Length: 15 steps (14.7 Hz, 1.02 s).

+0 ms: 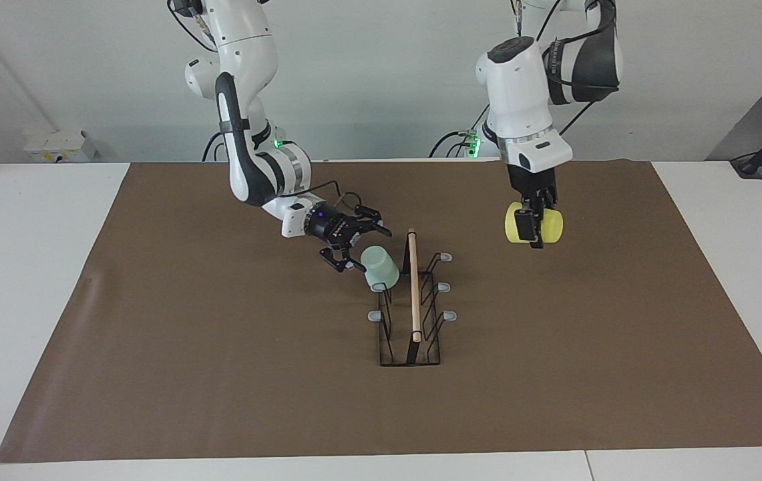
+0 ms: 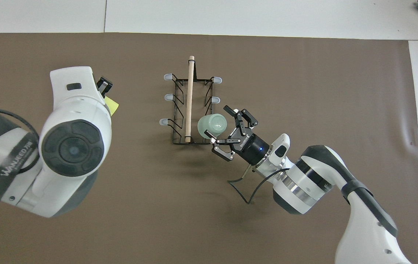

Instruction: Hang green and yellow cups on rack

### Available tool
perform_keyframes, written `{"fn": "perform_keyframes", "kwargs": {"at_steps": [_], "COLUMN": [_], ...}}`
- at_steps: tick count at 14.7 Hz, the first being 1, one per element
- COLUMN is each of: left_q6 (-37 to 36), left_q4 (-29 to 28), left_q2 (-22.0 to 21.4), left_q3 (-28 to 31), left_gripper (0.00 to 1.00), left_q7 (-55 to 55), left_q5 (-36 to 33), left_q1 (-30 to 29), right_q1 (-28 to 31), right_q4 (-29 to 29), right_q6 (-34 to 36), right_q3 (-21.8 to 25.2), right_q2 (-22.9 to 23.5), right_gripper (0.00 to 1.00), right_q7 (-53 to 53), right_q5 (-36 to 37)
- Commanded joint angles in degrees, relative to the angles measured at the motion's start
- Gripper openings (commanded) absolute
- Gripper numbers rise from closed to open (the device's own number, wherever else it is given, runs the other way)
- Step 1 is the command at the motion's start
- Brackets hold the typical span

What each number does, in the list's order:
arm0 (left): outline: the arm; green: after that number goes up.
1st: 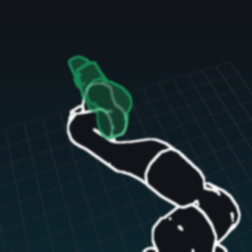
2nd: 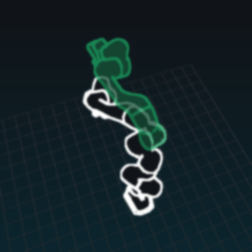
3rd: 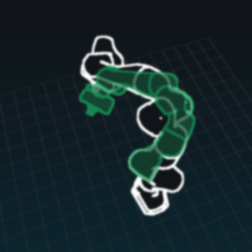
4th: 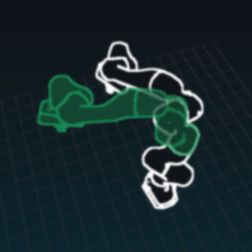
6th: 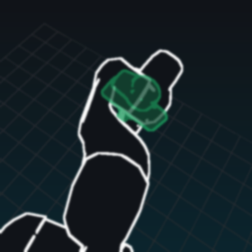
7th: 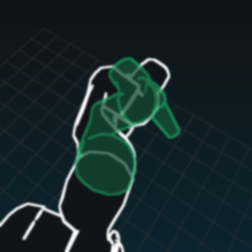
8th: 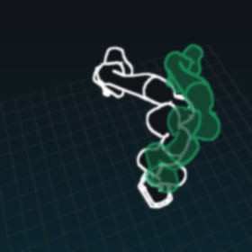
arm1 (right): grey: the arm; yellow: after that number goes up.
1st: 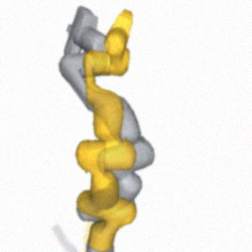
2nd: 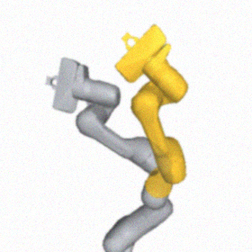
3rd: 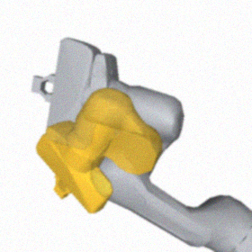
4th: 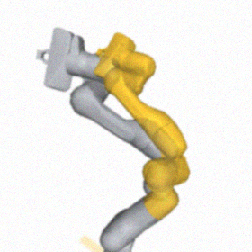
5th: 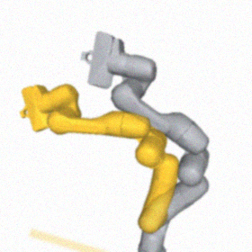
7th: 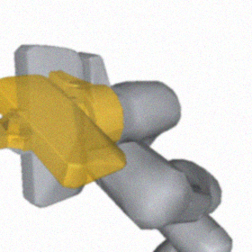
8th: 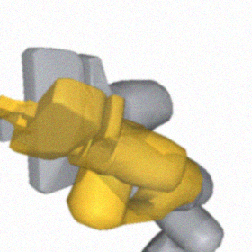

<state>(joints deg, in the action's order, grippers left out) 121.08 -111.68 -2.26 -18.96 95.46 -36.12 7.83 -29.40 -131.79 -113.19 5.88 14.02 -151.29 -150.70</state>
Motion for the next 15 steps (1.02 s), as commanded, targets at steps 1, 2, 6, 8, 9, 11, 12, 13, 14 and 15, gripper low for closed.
{"fn": "perform_keyframes", "kwargs": {"at_steps": [1,2,6,8,9,11,12,13,14,15], "left_q6": [-4.87,-5.93,-10.25,-10.69,-11.47,-16.03,-18.75,-22.17,-24.12,-24.83], "left_q4": [-1.43,-1.61,-0.83,-0.74,-0.56,2.67,4.43,5.67,6.98,8.48], "left_q2": [0.15,0.24,3.23,3.84,4.80,9.01,11.47,14.02,16.22,17.54], "left_q3": [-5.63,-7.04,-12.05,-13.11,-14.25,-16.79,-18.20,-19.52,-21.18,-21.55], "left_gripper": [0.00,0.00,0.00,0.00,0.00,0.00,0.00,0.00,0.00,0.00], "left_q7": [10.07,10.88,20.71,21.52,21.60,23.61,25.28,25.73,26.87,27.75], "left_q5": [-8.59,-9.83,-17.22,-19.06,-20.20,-22.14,-24.50,-28.00,-30.04,-30.75], "left_q1": [-0.18,-0.18,0.00,0.17,0.17,0.26,0.35,0.35,0.35,0.52], "right_q1": [2.58,3.81,7.15,10.05,11.37,15.06,16.12,17.43,19.19,20.77], "right_q4": [-0.14,-0.14,-0.05,0.04,0.13,1.18,1.53,2.23,2.93,3.64], "right_q6": [-2.29,-3.78,-11.79,-13.63,-14.86,-16.18,-17.15,-17.76,-18.03,-18.03], "right_q3": [-0.60,-0.60,-0.60,-0.60,-0.52,-0.52,-0.43,-0.43,-0.43,-0.43], "right_q2": [-1.44,-2.58,-8.21,-9.44,-9.62,-9.71,-9.80,-9.80,-9.80,-9.63], "right_gripper": [1.00,1.00,1.00,1.00,1.00,1.00,1.00,1.00,1.00,1.00], "right_q7": [-3.31,-3.13,1.16,4.24,5.38,7.58,8.64,9.17,9.52,10.14], "right_q5": [-3.74,-2.16,4.61,10.66,14.09,21.99,25.25,28.07,31.31,35.17]}}
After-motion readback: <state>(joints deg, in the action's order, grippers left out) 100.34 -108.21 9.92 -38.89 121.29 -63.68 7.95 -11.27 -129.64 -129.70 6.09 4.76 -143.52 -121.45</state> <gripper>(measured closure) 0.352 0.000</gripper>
